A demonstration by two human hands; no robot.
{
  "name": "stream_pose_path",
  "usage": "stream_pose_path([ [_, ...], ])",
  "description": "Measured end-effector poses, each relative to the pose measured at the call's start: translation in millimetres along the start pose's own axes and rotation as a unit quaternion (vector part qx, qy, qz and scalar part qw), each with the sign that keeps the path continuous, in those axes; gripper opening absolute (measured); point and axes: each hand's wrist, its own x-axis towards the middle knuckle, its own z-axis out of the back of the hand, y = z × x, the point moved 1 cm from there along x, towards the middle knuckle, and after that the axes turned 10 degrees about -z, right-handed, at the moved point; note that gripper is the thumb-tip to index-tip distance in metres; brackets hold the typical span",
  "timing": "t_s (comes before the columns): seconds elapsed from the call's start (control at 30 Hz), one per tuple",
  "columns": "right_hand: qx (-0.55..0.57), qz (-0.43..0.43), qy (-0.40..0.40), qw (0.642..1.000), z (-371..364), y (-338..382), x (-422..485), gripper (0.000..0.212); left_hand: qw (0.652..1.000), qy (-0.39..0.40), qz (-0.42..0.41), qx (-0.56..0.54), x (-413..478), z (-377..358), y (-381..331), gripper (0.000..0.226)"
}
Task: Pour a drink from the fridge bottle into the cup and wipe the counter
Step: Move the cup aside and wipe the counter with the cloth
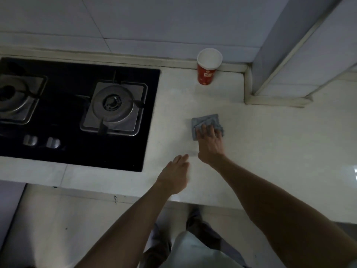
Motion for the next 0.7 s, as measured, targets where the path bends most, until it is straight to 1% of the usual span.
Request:
stream_pose_path([
  [0.23, 0.014, -0.03, 0.002, 0.999, -30.9, 32.2, -88.4, 0.087, 0.999, -0.021, -0.037, 0.014, -79.3, -18.9, 31.8, 0.052],
  [0.4, 0.013, -0.084, 0.035, 0.996, -53.7, 50.7, -148.3, 0.087, 0.998, -0.049, -0.03, -0.007, -115.6, -35.8, 49.1, 0.05],
  [0.53, 0.03, -0.122, 0.058, 0.99, -59.0, 96.1, -183.4, 0.086, 0.998, -0.052, -0.012, -0.029, -134.8, -43.4, 55.9, 0.05],
  [0.7, 0.058, -0.107, 0.064, 0.99, -61.2, 154.1, -197.9, 0.087, 0.997, -0.047, -0.004, -0.054, -148.0, -40.7, 67.1, 0.05],
])
